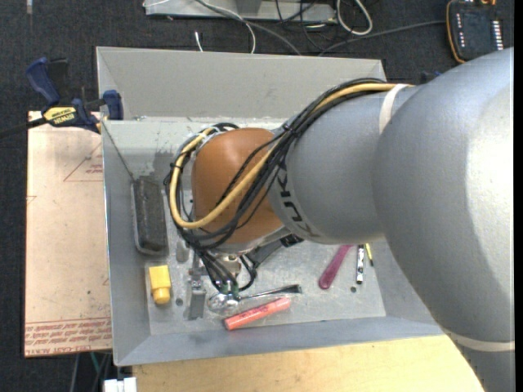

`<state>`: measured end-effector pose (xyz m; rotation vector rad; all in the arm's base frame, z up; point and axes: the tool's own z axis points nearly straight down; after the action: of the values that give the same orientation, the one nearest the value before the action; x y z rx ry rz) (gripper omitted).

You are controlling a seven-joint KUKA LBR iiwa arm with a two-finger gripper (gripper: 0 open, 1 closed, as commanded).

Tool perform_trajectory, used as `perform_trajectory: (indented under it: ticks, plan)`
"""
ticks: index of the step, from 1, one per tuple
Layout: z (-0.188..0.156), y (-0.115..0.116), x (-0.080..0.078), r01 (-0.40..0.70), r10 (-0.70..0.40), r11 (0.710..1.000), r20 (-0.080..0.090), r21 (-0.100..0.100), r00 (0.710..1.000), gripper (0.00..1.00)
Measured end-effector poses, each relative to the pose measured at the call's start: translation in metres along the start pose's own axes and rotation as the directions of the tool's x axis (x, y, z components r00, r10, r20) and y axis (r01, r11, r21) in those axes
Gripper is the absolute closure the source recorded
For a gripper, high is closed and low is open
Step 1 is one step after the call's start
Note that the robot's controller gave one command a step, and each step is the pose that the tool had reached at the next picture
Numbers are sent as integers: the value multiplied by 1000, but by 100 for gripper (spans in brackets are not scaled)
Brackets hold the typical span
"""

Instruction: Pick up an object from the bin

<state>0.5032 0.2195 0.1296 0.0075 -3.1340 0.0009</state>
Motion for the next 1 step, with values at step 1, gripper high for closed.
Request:
perform_trajectory:
  ticks: [1]
  plan:
    - [-4, -1, -2, -5, 5, 1000, 7, -1, 1000, 0]
